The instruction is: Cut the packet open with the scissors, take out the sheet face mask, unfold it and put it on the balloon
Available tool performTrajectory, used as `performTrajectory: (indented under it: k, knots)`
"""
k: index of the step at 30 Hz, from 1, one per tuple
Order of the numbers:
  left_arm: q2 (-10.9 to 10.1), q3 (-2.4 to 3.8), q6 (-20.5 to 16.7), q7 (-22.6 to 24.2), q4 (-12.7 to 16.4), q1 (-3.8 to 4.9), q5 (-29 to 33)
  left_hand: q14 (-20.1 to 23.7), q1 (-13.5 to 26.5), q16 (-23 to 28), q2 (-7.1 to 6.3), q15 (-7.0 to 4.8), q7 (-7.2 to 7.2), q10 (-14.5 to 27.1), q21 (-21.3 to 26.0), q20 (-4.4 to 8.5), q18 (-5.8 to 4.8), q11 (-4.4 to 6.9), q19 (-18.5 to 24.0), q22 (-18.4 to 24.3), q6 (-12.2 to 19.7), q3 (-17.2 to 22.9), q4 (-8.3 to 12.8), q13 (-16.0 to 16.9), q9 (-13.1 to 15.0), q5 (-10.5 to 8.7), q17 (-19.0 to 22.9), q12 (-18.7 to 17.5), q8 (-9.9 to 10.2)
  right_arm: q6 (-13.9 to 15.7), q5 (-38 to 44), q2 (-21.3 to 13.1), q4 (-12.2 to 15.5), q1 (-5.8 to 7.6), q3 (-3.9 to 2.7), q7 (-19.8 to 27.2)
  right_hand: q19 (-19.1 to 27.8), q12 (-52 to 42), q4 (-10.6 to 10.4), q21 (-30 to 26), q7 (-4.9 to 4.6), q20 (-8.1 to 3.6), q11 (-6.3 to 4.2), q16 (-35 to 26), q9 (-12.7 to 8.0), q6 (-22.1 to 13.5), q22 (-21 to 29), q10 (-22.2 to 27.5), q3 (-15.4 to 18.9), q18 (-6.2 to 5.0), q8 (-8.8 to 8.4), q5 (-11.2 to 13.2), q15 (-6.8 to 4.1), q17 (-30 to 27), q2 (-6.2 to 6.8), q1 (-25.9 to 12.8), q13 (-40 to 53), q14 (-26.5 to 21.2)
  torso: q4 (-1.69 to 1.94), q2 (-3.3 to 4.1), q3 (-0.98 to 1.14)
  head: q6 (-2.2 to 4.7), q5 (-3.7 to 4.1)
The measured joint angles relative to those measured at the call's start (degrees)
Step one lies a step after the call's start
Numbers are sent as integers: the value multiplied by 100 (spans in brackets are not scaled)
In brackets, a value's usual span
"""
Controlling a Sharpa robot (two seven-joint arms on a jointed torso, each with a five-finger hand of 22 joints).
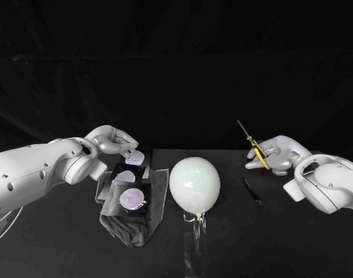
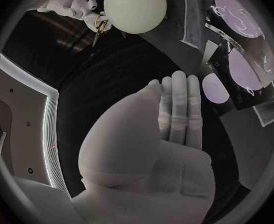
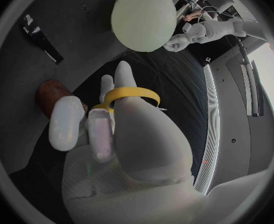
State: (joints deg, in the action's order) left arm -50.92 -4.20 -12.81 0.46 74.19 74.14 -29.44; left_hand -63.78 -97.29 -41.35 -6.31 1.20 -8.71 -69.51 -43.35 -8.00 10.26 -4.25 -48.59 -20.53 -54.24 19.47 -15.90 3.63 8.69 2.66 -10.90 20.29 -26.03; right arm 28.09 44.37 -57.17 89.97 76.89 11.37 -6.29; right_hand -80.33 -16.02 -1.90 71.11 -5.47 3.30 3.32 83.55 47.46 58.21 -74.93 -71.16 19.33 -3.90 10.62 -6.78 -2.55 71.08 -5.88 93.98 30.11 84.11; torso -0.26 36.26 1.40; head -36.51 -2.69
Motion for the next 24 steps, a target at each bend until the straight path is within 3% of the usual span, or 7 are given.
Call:
performTrajectory:
  k: [3, 5, 9, 14, 17, 19, 24]
  knots:
    - [192, 0, 88, 46, -269, 81, 195, 95, 74, 299, -74, 67, -11, 8, 66, -73, -7, -8, 188, 30, -12, 133, 10, 0, -20, 0, 65, -217, 89, -189, 294, 268, -317, 149, -3, -234, 0, 12, 1, 5, -20, 0, 0, 0, 0, 21, -1, 0, -17, 0, 0, 0, 0, -2, 0, 0, -6, 0, -1, 2, -1, 94, 36]
    - [301, 0, 133, 78, -439, 126, 307, 132, 128, 399, -128, 100, -14, 16, 148, -118, -105, -22, 308, 71, -10, 148, -8, -1, -32, 11, 85, -288, 123, -299, 485, 453, -537, 236, -11, -342, -5, 13, 1, 22, -20, 5, 1, 0, 0, 21, -1, -1, -31, 1, -14, 0, 0, 0, 0, 0, -8, 0, -1, 3, -1, 142, 63]
    - [566, 1, 237, 157, -870, 210, 529, 372, 684, 741, -362, 236, -108, 137, 659, -342, -240, -158, 719, 353, 170, 116, -71, -6, -82, 35, 144, -610, 302, -499, 964, 908, -1090, 370, -24, -458, -62, 20, 10, 88, -14, 0, 1, 0, -1, 26, -3, -1, -41, 3, -22, 0, 0, 31, 0, 0, -12, 0, 0, 4, 1, 239, 119]
    - [963, 11, 419, 253, -1448, 302, 744, 637, 1295, 1201, -586, 384, -186, 254, 1322, -606, -242, -275, 937, 780, 331, 36, -70, -6, -105, 35, 181, -1054, 483, -692, 1783, 1588, -1863, 452, -42, -505, -82, 35, 17, 176, -13, 20, 2, -1, -2, 27, -2, -2, -47, 4, -22, 0, 0, 59, 0, 0, -17, 0, 0, 18, 0, 349, 180]
    - [1190, 12, 594, 292, -1769, 346, 836, 410, 1912, 1240, -528, 388, -217, 309, 1487, -713, -227, -329, 794, 924, 480, -243, -62, 1, -128, 35, 127, -1227, 604, -845, 2339, 1957, -2292, 466, -45, -546, -83, 44, -1, 177, -13, 20, 2, -1, -4, 28, -2, -2, -65, 5, -22, 17, 0, 67, 0, 0, -27, 0, -1, 40, -7, 416, 215]
    - [1360, 13, 728, 313, -2007, 395, 886, 379, 2130, 1326, -475, 388, -239, 348, 1531, -746, -95, -368, 584, 979, 548, -433, -76, 9, -132, 35, 110, -1322, 665, -961, 2751, 2216, -2586, 472, -50, -602, -93, 47, -3, 176, -12, 9, 8, -2, -4, 28, -2, -8, -68, 4, -22, 26, 0, 67, 0, 0, -28, 0, -1, 69, -15, 461, 241]
    - [1726, 18, 970, 366, -2510, 546, 937, 1072, 2178, 1908, -428, 613, -342, 567, 1963, -853, -46, -498, 808, 1237, 652, -816, -77, 10, -132, 35, 237, -1528, 734, -1173, 3637, 2712, -3082, 482, -63, -763, -104, 64, 15, 201, -11, -1, 9, -2, -5, 29, 1, -9, -94, 6, -50, 71, 0, 66, 0, 0, -53, 0, -6, 162, -38, 549, 276]
